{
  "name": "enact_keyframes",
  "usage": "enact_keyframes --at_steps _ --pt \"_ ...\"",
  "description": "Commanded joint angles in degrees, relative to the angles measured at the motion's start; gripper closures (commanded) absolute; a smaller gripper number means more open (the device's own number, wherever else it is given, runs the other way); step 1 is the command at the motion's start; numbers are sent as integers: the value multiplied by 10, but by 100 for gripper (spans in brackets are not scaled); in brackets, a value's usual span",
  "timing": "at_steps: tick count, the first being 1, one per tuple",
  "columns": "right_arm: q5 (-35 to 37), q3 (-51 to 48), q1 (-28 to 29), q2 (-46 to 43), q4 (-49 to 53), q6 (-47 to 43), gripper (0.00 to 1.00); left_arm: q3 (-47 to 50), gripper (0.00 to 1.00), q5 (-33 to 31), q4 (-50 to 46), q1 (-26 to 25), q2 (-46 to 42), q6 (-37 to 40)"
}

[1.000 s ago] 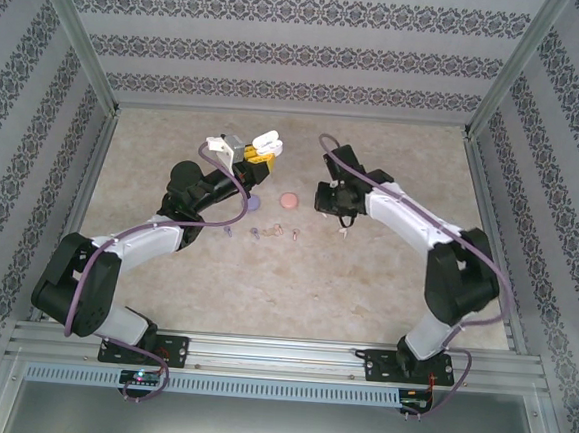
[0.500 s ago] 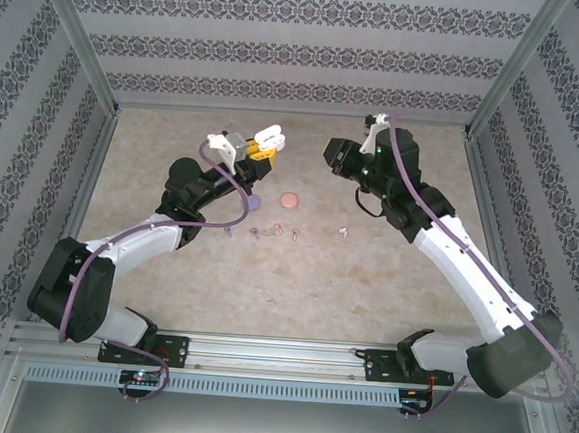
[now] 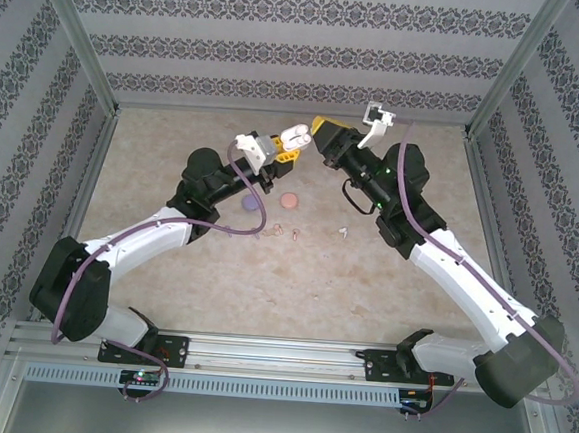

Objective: Insert the wireless bluetooth earbuds into the charging case

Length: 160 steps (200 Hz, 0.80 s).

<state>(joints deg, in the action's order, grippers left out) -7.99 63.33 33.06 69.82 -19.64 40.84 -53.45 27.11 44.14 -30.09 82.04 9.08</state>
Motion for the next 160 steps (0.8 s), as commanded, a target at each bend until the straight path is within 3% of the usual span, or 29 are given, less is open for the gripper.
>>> enact_keyframes --at_steps 1,160 --pt "3 -23 12 8 -99 10 77 -17 100 -25 -2 -13 16 36" --pt "16 -85 41 43 -172 40 78 -16 100 -30 21 -16 21 10"
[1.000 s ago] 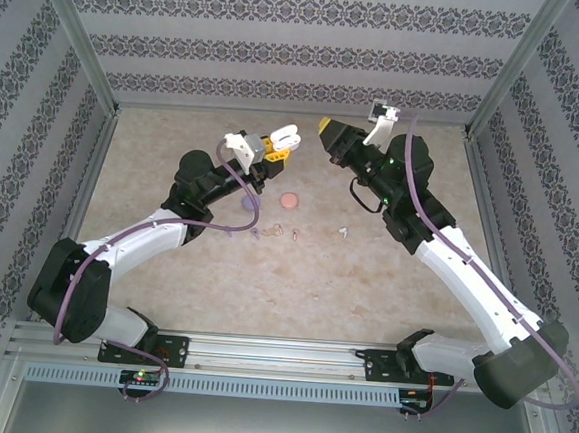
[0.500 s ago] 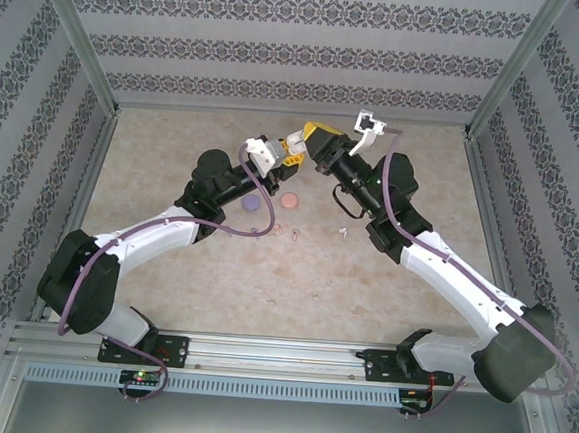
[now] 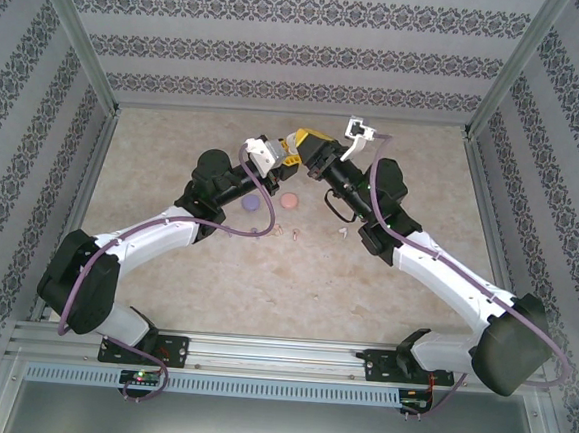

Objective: Insert the wireless bluetooth earbuds into the charging case

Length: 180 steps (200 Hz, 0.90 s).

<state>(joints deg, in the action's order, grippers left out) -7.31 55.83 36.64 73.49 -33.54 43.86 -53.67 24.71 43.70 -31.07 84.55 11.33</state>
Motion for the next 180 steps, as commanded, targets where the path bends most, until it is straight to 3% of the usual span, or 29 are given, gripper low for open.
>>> enact_keyframes --at_steps 1,180 --pt "9 -10 5 6 -33 10 78 -14 100 -6 26 -6 -4 -13" --pt "31 -34 3 28 -31 8 81 -17 100 3 36 -6 -12 -28"
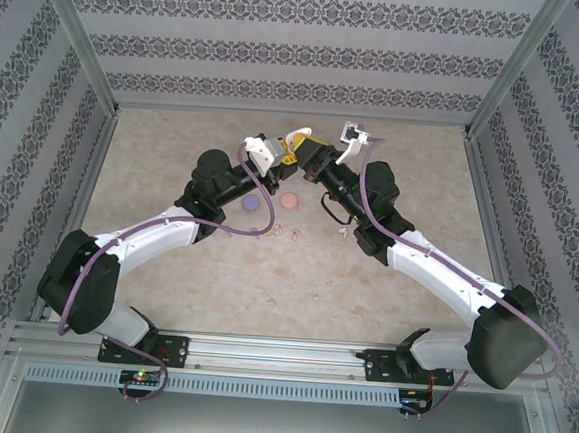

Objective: Insert the wireless bluetooth earbuds into the charging case

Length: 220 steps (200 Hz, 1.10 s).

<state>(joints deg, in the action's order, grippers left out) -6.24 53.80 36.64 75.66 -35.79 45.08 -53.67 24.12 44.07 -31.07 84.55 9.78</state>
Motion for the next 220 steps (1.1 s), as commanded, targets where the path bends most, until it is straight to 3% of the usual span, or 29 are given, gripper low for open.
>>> enact_keyframes --at_steps 1,159,194,220 --pt "21 -14 2 6 -9 -4 81 -16 100 10 33 -6 -12 -13" --pt "8 26 15 36 70 -38 83 -20 100 5 24 -7 -12 -15" --pt "21 29 14 34 80 -33 67 -19 100 4 27 -7 -11 -23" --pt "31 37 14 34 90 -30 63 -16 100 5 36 -7 -12 -31"
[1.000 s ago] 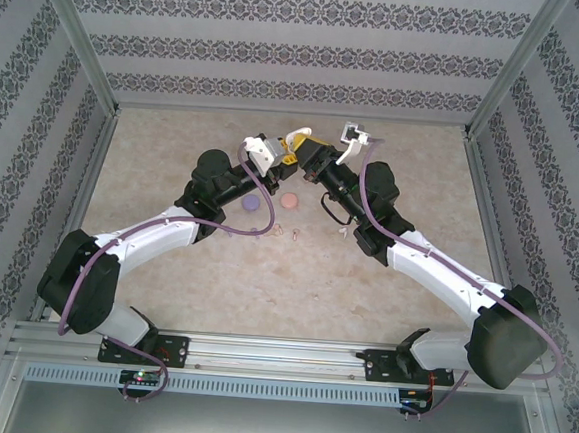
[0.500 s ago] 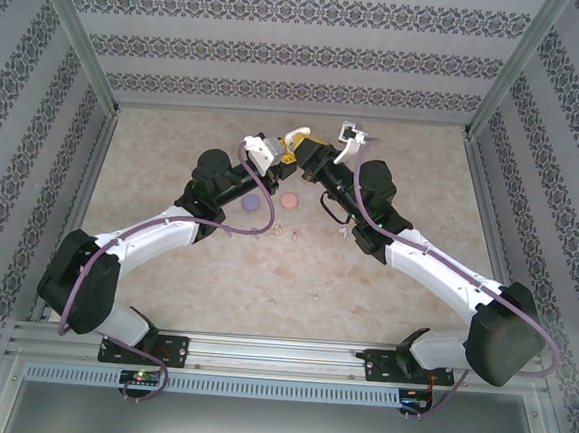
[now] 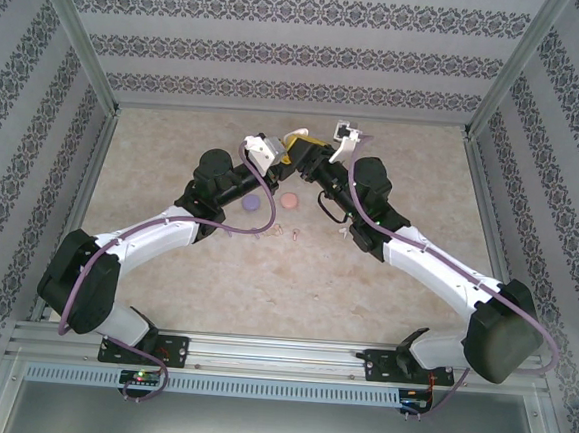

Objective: Insert the wireless bluetooth earbuds into the charging case

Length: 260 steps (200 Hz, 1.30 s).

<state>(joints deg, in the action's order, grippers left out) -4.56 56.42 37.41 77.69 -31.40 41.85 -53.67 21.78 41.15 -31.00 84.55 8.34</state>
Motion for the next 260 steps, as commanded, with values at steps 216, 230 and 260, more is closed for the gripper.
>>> enact_keyframes --at_steps 216,230,260 --pt "103 108 12 33 246 130 40 20 100 27 133 -8 14 -130" --pt "105 115 12 28 255 123 38 22 100 27 135 -8 13 -132" --pt "99 129 7 11 276 102 35 26 100 29 137 -8 13 -129"
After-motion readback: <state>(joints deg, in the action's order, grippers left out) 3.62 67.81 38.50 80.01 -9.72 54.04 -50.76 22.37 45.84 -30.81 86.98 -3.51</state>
